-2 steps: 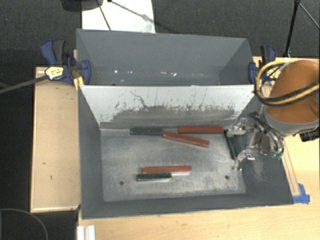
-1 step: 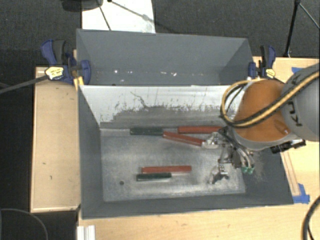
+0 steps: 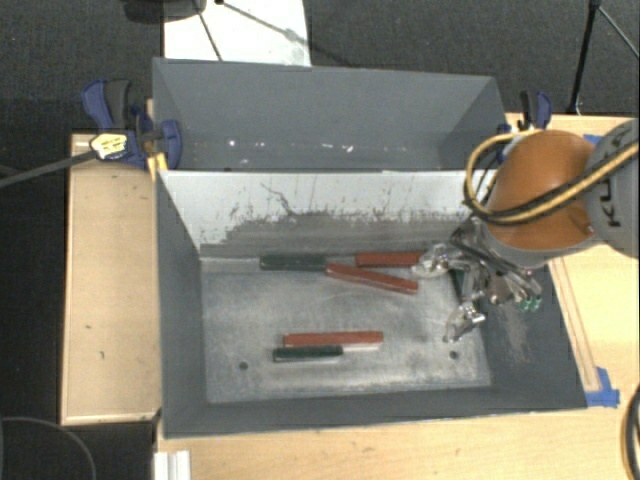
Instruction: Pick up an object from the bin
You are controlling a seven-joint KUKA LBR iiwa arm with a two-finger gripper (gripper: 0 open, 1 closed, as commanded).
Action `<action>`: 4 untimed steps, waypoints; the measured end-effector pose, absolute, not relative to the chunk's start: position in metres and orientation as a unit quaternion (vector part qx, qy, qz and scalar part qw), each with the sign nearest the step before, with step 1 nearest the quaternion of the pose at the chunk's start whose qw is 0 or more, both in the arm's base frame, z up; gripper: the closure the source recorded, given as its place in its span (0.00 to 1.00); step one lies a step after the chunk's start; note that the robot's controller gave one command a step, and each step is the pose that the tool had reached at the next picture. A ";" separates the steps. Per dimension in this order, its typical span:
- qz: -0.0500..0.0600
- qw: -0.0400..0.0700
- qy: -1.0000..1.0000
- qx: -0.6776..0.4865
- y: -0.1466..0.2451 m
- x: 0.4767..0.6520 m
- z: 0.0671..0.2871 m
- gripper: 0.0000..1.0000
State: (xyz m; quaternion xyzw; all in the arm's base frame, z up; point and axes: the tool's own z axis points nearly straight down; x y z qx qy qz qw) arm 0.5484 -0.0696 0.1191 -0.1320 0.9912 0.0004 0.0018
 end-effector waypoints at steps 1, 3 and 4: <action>0.000 0.001 0.992 -0.124 -0.023 0.532 0.093 0.00; -0.001 0.004 0.988 -0.154 0.044 0.543 0.075 1.00; 0.000 0.002 0.988 -0.154 0.044 0.541 0.079 1.00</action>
Offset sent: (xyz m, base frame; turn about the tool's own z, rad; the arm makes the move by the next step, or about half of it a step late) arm -0.0089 0.1140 -0.0491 -0.0419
